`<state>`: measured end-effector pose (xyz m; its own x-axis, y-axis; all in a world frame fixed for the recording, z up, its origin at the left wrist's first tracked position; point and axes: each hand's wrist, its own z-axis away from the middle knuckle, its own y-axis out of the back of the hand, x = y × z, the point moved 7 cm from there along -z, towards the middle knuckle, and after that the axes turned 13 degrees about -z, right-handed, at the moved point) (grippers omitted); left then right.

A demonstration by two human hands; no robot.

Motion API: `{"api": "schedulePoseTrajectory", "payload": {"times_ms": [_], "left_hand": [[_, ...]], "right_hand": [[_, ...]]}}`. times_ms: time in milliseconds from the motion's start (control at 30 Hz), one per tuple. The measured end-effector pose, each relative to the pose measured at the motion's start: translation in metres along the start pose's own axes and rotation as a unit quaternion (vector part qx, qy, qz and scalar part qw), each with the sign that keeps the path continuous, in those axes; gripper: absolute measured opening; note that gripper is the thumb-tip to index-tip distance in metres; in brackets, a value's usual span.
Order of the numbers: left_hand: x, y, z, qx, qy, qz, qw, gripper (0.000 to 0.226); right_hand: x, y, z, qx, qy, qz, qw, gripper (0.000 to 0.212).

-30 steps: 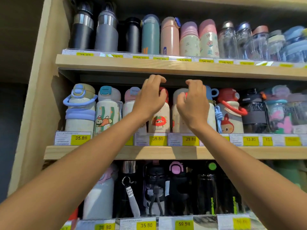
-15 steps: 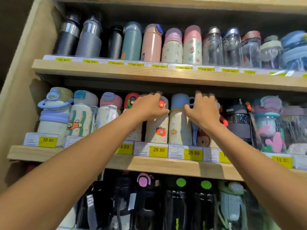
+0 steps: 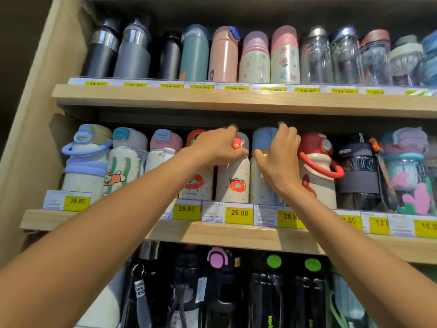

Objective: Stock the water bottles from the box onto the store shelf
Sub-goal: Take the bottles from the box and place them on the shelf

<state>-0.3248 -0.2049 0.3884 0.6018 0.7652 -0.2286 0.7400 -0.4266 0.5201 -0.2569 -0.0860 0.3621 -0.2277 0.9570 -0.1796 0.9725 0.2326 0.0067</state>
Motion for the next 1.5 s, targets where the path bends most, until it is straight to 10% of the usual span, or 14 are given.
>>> {"api": "schedulePoseTrajectory", "payload": {"times_ms": [833,1067,1500], "left_hand": [[0.0,0.005,0.011,0.05,0.022,-0.006,0.999,0.066],[0.035,0.033,0.036,0.305,-0.029,0.075,0.949,0.026],[0.164,0.013,-0.03,0.121,0.002,0.043,0.992,0.058]], "right_hand": [[0.017,-0.012,0.027,-0.005,-0.07,-0.048,0.996,0.068],[-0.003,0.034,0.033,0.08,0.07,-0.06,0.993,0.034],[0.104,0.136,-0.011,0.061,0.045,0.103,0.992,0.051]]}}
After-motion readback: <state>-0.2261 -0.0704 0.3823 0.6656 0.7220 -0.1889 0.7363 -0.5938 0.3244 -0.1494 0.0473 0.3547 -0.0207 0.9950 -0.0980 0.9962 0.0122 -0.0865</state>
